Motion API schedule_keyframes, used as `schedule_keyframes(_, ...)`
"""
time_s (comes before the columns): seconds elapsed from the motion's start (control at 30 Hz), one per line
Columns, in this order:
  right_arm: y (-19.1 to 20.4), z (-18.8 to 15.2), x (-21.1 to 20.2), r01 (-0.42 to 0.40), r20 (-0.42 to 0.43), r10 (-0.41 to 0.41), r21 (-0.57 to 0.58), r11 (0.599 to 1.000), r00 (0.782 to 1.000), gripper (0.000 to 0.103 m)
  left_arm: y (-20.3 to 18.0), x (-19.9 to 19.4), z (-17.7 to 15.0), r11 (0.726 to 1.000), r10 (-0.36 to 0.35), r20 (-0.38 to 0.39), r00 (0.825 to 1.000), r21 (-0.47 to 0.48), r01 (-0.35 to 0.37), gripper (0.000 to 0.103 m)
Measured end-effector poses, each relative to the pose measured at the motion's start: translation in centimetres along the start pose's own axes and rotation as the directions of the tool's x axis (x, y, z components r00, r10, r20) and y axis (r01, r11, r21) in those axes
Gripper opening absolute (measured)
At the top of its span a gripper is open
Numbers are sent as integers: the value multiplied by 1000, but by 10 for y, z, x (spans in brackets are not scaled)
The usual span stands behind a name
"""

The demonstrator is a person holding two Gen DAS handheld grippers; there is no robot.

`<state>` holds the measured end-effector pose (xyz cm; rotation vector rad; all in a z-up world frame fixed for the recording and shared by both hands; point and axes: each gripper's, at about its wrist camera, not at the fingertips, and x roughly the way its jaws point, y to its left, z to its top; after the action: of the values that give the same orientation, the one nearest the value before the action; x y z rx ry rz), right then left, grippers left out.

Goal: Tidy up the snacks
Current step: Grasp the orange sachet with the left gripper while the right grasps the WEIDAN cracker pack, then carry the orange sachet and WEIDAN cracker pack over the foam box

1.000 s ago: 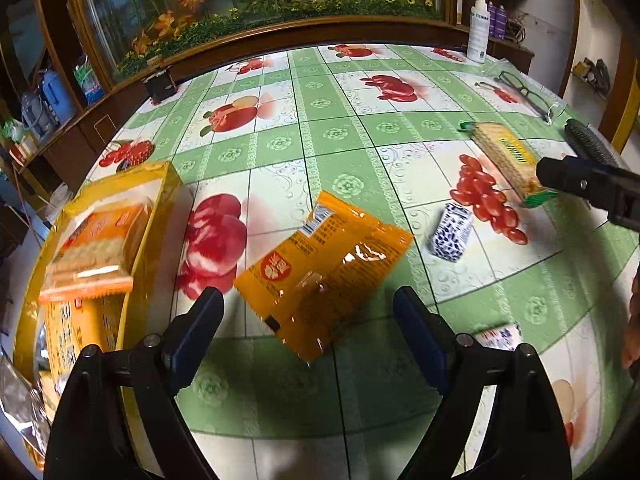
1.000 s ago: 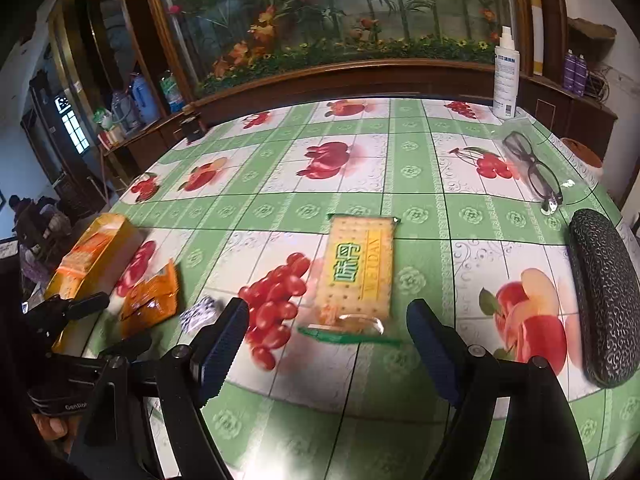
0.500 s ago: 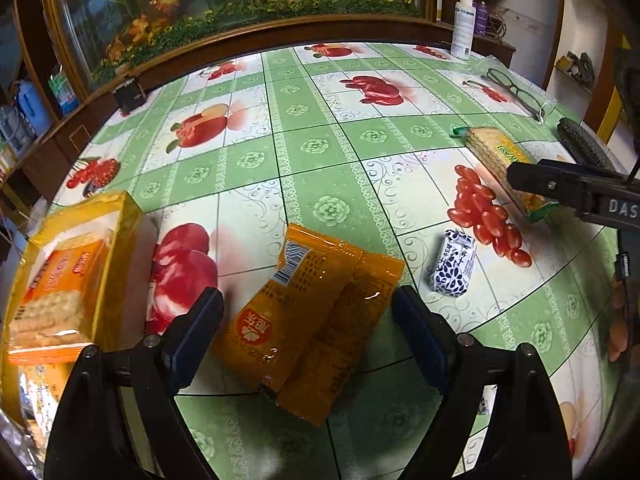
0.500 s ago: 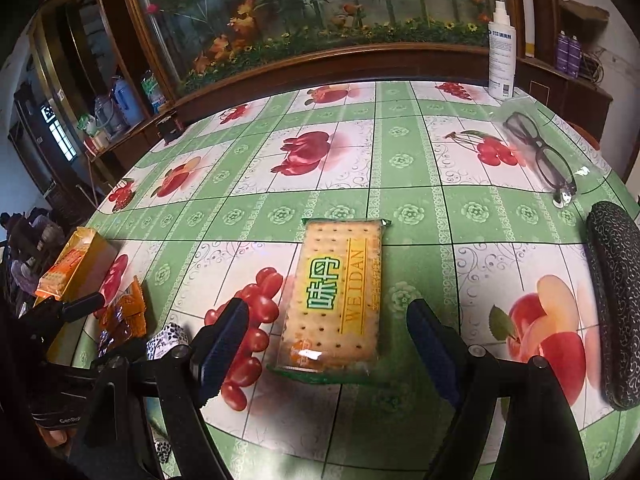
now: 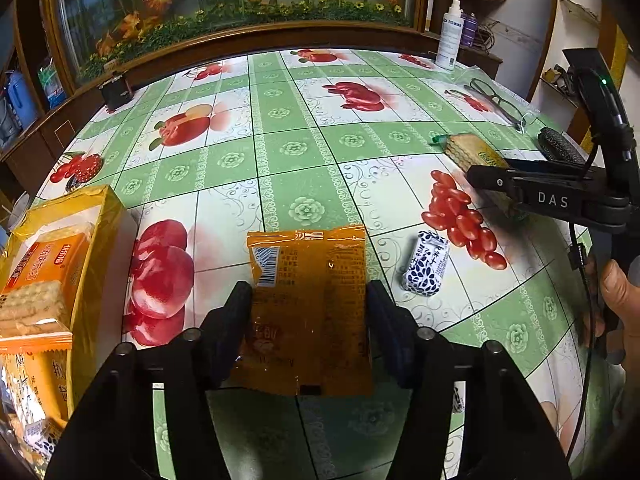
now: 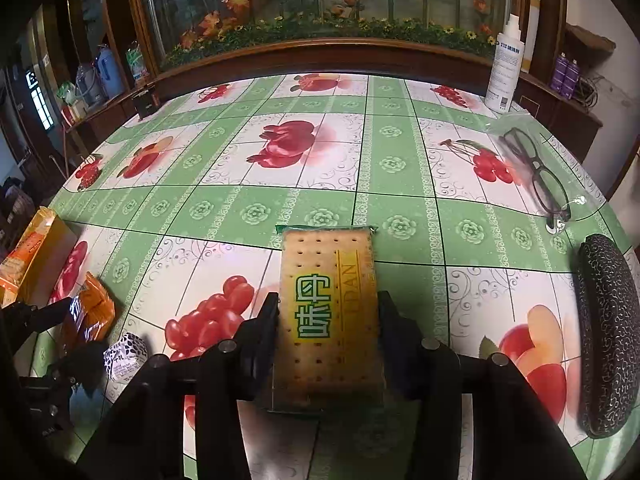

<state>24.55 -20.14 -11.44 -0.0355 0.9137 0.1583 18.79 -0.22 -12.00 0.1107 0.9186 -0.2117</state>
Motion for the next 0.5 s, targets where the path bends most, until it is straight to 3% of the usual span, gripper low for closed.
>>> schedule_keyframes(0.2, -14, -10, -13, -51, 25, 50, 49, 997, 998, 48, -1, -5, -5, 1000, -8, 7, 1000, -20, 8, 49)
schedule_keyframes(0.5, -12, -29, -52, -119, 79, 114, 50, 992, 990, 48, -4, -28, -20, 999, 0, 32, 999, -54, 1, 48)
